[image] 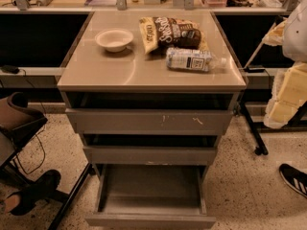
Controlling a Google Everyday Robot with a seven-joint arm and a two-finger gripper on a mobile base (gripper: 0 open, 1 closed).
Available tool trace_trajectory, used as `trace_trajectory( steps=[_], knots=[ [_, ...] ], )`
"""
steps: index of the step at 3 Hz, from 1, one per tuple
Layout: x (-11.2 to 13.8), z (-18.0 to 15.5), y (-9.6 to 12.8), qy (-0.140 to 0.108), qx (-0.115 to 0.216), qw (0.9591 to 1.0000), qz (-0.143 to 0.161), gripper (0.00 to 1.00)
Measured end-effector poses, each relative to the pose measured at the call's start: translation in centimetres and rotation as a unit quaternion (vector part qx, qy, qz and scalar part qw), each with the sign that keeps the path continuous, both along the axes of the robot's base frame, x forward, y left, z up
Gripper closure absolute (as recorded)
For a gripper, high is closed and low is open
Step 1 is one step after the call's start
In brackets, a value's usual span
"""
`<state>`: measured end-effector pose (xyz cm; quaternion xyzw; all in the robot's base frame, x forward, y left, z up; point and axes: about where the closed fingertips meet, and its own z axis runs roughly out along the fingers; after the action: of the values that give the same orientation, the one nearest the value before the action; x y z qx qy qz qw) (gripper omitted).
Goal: Place blue plastic bottle into bottom drawer
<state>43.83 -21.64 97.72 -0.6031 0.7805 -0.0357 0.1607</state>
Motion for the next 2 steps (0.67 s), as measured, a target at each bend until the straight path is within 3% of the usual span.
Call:
trace_trajectory(
  steps=[2],
  knots=[
    [0.95, 0.09, -0.16, -0.002, 0.004, 1.0, 0.0, 0.0]
  ],
)
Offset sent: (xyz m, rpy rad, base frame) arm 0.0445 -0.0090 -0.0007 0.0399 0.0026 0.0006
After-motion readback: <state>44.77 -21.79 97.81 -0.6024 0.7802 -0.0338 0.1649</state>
